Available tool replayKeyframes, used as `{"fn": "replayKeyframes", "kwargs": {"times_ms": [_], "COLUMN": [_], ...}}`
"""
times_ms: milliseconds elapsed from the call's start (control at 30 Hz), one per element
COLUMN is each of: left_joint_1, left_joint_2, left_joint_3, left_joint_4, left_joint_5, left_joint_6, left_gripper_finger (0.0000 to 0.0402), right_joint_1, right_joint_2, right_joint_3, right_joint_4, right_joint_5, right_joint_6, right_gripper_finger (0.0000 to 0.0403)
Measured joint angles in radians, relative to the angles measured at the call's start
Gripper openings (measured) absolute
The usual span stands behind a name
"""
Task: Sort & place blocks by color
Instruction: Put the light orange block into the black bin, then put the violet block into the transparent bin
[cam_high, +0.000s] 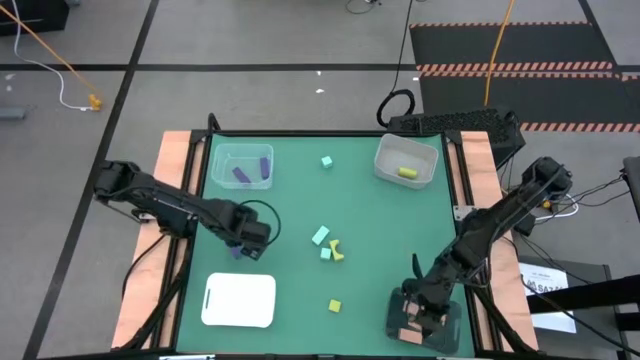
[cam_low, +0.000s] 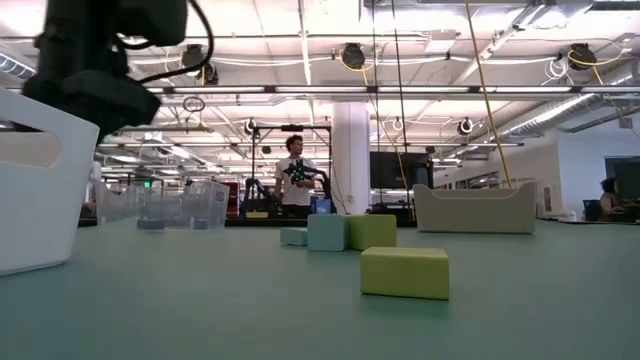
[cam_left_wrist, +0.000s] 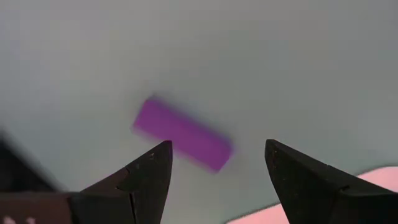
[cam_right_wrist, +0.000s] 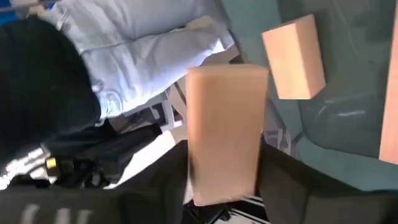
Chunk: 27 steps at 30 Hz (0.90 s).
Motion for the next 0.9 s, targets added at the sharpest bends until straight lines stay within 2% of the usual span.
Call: {"fn": "replayKeyframes", "kwargs": {"times_ms": [167, 333, 567, 900], "left_joint_1": [-0.07, -0.116, -0.118, -0.109], "left_joint_2": [0.0, 0.0, 0.0, -0.003], "left_joint_3": [0.0, -0.03, -0.136, -0.158], "left_joint_4": [-0.076, -0.055, 0.007, 0.152], "left_joint_5": [0.039, 0.037, 0.03, 0.039], "left_joint_6": [-0.177, -0.307, -0.487, -0.531], "left_gripper_finger": [0.0255, 0.0255, 0.0255, 0.0255], "right_joint_1": [0.003, 0.002, 0.002, 0.002], "right_joint_2": [0.019, 0.021, 0.02, 0.02], "right_joint_3": [0.0, 0.0, 0.0, 0.0], "right_joint_4": [0.0, -0.001, -0.003, -0.001], "right_joint_5": [0.002, 0.001, 0.001, -0.001], "right_joint_6": [0.035, -0.029, -0.082, -0.05], "right_gripper_finger": [0.0239, 0.0282, 0.0293, 0.0294]}}
